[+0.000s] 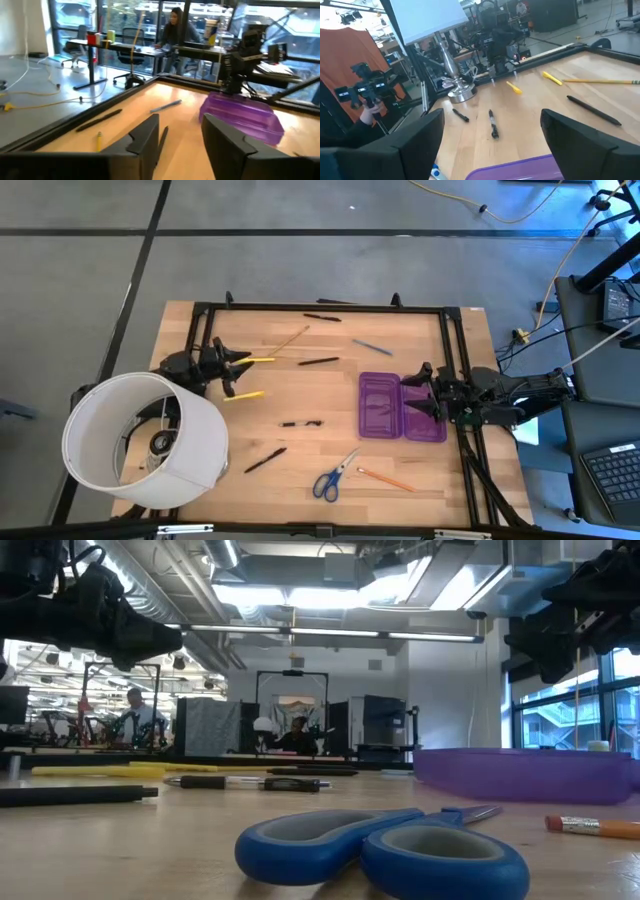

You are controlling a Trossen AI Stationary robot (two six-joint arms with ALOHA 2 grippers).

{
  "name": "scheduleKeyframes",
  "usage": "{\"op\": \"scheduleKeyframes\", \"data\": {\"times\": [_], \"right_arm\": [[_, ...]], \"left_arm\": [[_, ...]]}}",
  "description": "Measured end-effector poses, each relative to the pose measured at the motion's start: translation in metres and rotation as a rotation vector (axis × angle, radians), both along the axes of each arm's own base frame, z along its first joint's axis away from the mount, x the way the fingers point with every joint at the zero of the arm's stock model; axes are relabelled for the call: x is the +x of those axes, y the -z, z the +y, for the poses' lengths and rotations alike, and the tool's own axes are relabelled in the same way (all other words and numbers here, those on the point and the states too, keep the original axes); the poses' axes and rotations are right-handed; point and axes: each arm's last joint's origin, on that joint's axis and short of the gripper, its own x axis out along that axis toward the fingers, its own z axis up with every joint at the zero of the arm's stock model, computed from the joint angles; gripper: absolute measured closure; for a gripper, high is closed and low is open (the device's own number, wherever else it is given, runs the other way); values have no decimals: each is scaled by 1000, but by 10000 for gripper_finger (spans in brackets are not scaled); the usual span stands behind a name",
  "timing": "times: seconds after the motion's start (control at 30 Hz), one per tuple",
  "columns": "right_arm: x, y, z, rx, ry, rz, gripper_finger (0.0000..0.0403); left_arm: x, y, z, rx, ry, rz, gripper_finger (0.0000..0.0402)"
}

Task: Pick & place school supplies into a supply box
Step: Put the blue pen into the supply box

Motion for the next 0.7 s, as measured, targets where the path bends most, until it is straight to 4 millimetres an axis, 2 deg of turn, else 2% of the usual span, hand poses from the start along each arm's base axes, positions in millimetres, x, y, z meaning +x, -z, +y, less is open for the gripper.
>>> {"op": "scheduleKeyframes", "data": {"times": [0.17, 0.33, 0.5, 0.7], "right_arm": [[-1, -7, -4, -1, 141, -59, 69], [-4, -37, -9, -86, 261, 3, 69], [7, -70, -17, -153, 430, 285, 69], [45, -100, -41, -152, 597, 765, 69]], "left_arm": [[0, 0, 0, -54, 1, -22, 227], [0, 1, 0, -57, 1, -13, 225], [0, 1, 0, -59, 1, -14, 228], [0, 1, 0, -58, 1, -13, 225]]}}
